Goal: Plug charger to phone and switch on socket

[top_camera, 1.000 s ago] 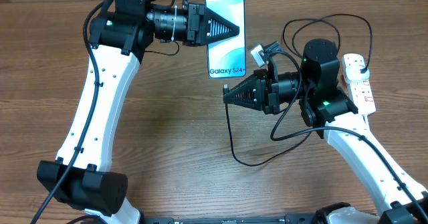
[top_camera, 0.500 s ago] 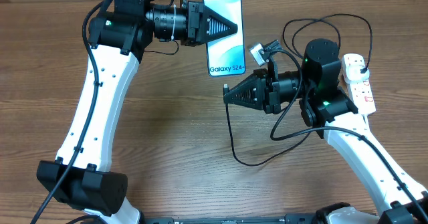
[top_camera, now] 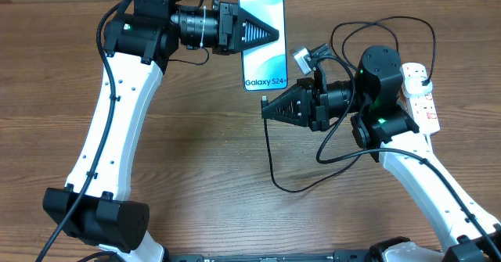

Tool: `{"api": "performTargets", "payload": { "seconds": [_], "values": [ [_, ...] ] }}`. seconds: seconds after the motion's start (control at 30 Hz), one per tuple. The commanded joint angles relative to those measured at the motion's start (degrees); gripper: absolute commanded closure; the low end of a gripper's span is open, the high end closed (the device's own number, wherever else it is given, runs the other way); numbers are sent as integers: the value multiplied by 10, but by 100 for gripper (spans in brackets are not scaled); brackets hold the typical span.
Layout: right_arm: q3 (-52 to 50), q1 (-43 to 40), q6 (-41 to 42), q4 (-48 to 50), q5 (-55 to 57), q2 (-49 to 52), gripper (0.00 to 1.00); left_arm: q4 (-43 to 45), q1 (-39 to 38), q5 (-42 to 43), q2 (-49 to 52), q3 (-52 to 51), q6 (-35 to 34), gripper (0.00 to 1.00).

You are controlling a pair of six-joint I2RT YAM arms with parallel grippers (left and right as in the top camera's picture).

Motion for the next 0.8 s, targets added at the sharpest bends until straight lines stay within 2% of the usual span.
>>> {"api": "performTargets", "payload": {
  "seconds": [0.0, 0.3, 0.77],
  "values": [
    [7, -2, 3, 6, -3, -2, 96, 4, 0, 32, -9, 8, 18, 96],
    [7, -2, 3, 11, 15, -2, 96, 4, 0, 49, -9, 8, 18, 96],
    [7, -2, 47, 49, 8, -2, 96, 12, 7, 54, -9, 8, 33, 96]
  ]
}}
